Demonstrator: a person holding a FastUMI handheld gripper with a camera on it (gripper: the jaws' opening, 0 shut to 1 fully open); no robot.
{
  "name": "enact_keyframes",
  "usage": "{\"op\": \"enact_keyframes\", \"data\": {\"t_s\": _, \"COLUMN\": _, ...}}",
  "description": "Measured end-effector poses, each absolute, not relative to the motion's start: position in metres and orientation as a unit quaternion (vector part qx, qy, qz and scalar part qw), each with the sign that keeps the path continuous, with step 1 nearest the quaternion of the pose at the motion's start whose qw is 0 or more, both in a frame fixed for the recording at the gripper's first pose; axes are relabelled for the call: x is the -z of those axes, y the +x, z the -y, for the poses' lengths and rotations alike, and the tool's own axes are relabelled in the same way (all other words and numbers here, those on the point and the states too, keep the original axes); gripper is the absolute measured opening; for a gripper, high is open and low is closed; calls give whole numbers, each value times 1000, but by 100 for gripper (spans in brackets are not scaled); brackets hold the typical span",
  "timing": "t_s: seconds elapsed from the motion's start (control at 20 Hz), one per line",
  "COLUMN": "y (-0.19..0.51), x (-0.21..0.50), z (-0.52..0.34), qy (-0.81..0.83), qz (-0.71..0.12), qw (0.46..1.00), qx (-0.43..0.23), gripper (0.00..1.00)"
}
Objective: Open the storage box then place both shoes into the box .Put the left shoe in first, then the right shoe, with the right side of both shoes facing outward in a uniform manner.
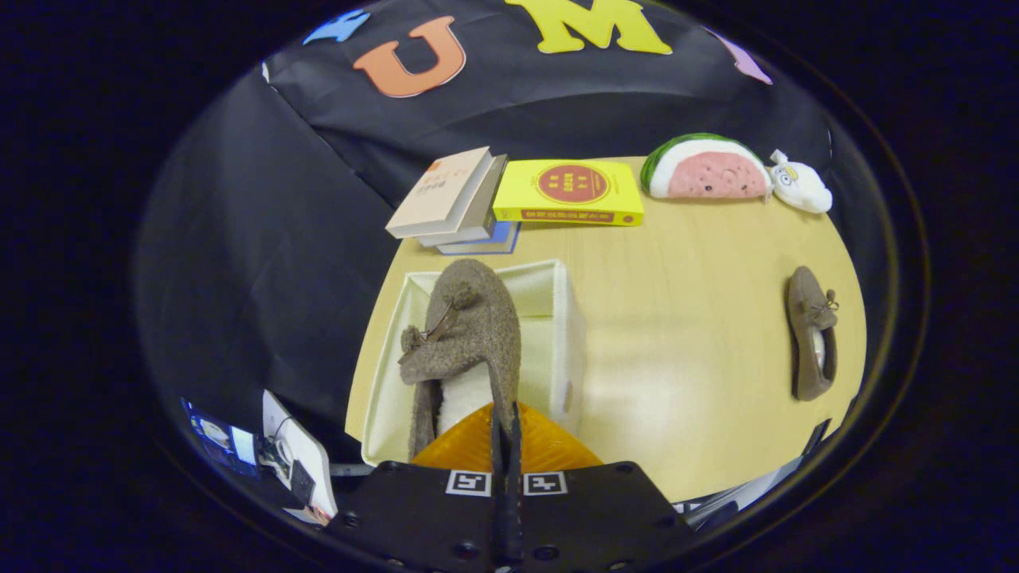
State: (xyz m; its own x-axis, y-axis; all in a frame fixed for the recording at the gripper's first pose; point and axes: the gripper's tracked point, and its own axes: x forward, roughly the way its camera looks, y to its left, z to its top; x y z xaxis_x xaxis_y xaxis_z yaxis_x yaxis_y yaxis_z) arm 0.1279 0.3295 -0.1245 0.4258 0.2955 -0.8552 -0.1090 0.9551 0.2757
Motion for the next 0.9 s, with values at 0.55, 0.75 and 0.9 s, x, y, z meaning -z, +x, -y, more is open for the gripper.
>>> {"op": "enact_keyframes", "data": {"t_s": 0.55, "y": 136, "x": 226, "z": -402, "qy": 95, "qz": -555, "qw": 824, "qx": -59, "gripper": 0}}
{"op": "enact_keyframes", "data": {"t_s": 0.75, "y": 137, "x": 238, "z": -407, "qy": 72, "qz": -568, "qw": 817, "qx": -64, "gripper": 1}}
{"op": "enact_keyframes", "data": {"t_s": 0.9, "y": 139, "x": 236, "z": -411, "qy": 42, "qz": -566, "qw": 820, "qx": -75, "gripper": 2}}
